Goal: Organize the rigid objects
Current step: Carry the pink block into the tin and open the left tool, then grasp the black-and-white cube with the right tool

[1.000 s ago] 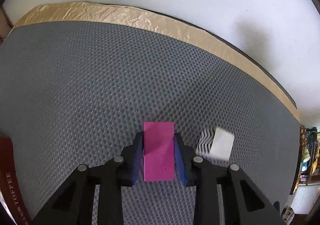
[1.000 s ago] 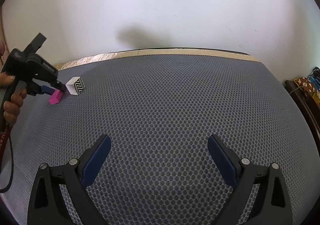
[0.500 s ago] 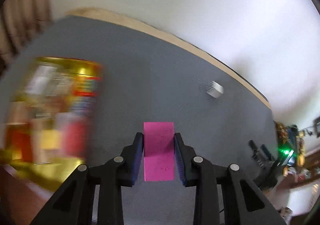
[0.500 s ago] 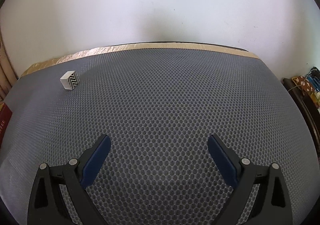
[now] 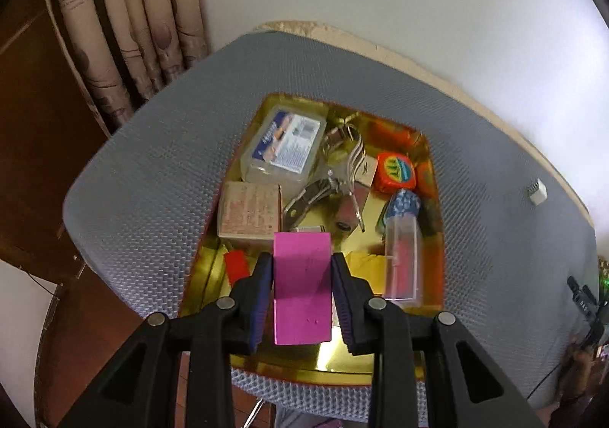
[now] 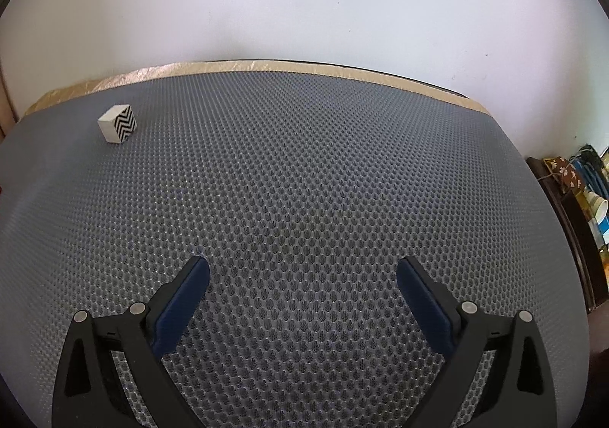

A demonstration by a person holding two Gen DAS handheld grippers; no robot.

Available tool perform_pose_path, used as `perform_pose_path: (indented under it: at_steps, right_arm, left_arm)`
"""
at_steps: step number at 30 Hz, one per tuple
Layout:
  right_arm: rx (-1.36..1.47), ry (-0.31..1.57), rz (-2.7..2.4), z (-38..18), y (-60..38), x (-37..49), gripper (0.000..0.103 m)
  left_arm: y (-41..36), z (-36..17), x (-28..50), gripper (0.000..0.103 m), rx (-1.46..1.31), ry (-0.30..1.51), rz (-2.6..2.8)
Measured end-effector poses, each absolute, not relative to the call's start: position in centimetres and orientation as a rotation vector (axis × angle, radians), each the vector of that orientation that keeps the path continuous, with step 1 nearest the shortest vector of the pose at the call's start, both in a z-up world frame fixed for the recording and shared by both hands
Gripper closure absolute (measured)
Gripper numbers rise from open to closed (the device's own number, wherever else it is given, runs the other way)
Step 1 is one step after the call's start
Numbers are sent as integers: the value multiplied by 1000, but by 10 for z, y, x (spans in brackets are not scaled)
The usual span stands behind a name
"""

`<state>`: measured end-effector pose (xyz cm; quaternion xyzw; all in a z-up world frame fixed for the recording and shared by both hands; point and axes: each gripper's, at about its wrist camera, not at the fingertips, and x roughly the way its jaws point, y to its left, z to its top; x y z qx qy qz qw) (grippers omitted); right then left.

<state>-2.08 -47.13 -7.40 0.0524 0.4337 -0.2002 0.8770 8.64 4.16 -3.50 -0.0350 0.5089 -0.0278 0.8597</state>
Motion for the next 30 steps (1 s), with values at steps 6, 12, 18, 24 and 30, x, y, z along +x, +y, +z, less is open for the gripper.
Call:
perform_pose_path:
  at_steps: [6, 12, 18, 24, 30]
  right_arm:
    - [85, 927, -427, -79, -466, -8, 4]
    - [67, 919, -472, -79, -463, -2, 3]
    - [132, 814, -307, -29, -417, 16, 3]
    - [60, 886, -197, -11, -360, 106, 2]
    - [262, 960, -236, -39, -368, 164, 5]
  left_arm:
    - [41, -53, 92, 72, -9, 1071, -27]
    - [48, -31, 67, 68, -6, 979, 47]
    - [69, -3, 2, 42, -125, 681, 122]
    - [89, -6, 3, 42, -170, 655, 145]
    - [111, -22, 18, 42, -270, 761, 144]
